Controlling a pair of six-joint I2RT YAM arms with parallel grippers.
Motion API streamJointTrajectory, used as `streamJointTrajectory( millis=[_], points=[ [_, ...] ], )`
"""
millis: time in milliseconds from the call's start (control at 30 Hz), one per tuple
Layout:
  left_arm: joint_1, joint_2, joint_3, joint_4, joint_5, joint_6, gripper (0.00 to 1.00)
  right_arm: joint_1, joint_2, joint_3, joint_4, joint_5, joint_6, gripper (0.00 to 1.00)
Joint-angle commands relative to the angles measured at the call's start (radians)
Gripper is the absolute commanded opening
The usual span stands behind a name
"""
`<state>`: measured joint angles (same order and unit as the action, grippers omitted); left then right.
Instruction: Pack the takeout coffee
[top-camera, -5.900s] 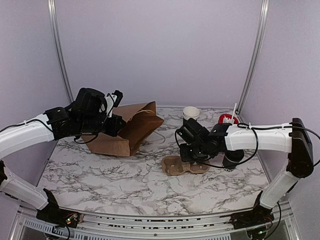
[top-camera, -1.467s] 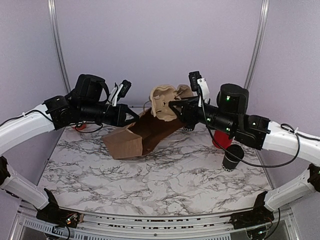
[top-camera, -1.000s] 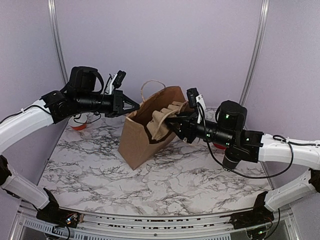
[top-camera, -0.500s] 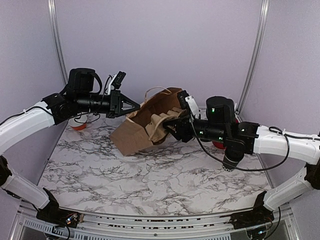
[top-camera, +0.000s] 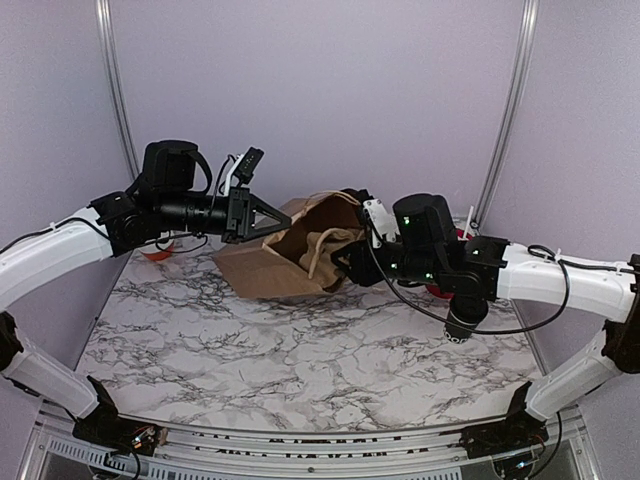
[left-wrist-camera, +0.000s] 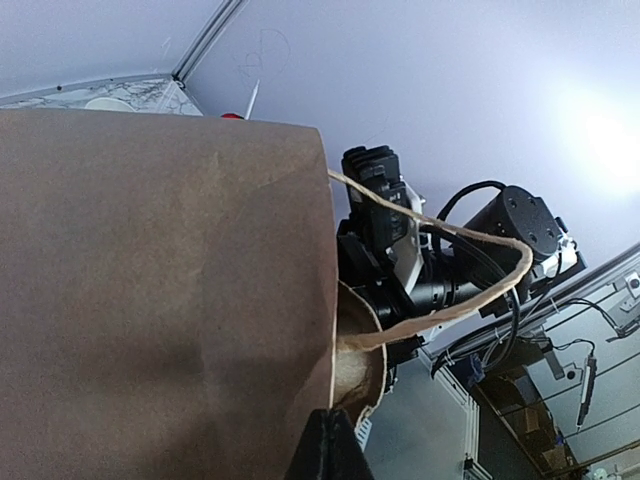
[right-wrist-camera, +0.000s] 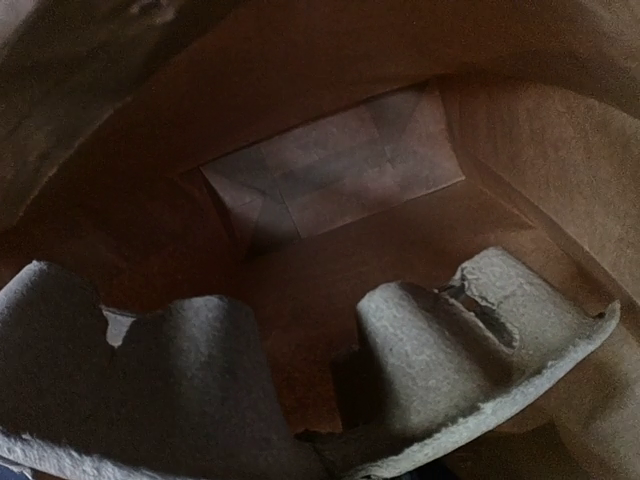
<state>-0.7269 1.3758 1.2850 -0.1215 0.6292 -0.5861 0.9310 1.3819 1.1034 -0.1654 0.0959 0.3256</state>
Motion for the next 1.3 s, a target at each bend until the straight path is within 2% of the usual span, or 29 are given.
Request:
streamJointTrajectory(
  millis=[0, 67, 200, 433, 533, 667, 767, 900, 1267],
  points=[
    [-0.015, -0.018, 0.007, 0.107, 0.084, 0.002, 0.00, -0.026, 0.006, 0.007, -0.070, 0.061, 0.062, 0.36],
    [-0.019, -0.004, 0.012, 0.076, 0.142, 0.036, 0.00, -0.036, 0.001, 0.009, -0.074, 0.044, 0.070, 0.36],
    [-0.037, 0.006, 0.008, -0.021, 0.128, 0.131, 0.00, -0.060, -0.013, 0.011, -0.096, 0.029, 0.087, 0.36],
    [-0.037, 0.011, 0.012, -0.042, 0.111, 0.152, 0.00, -0.082, -0.032, -0.019, -0.076, 0.004, 0.100, 0.36],
    [-0.035, 0.013, 0.030, -0.042, 0.067, 0.133, 0.00, -0.073, -0.036, -0.044, -0.056, 0.022, 0.089, 0.35],
    [-0.023, 0.032, 0.069, -0.023, 0.006, 0.025, 0.00, -0.028, -0.042, -0.085, -0.041, 0.073, 0.050, 0.35],
    [-0.028, 0.050, 0.070, 0.031, -0.005, -0.068, 0.00, 0.009, -0.037, -0.105, -0.021, 0.086, 0.019, 0.35],
    [-0.029, 0.073, 0.064, 0.063, -0.016, -0.119, 0.00, 0.034, -0.024, -0.117, -0.013, 0.098, -0.013, 0.34],
    [-0.047, 0.075, 0.074, 0.095, 0.012, -0.100, 0.00, 0.051, 0.098, -0.038, -0.087, 0.101, -0.056, 0.33]
  ],
)
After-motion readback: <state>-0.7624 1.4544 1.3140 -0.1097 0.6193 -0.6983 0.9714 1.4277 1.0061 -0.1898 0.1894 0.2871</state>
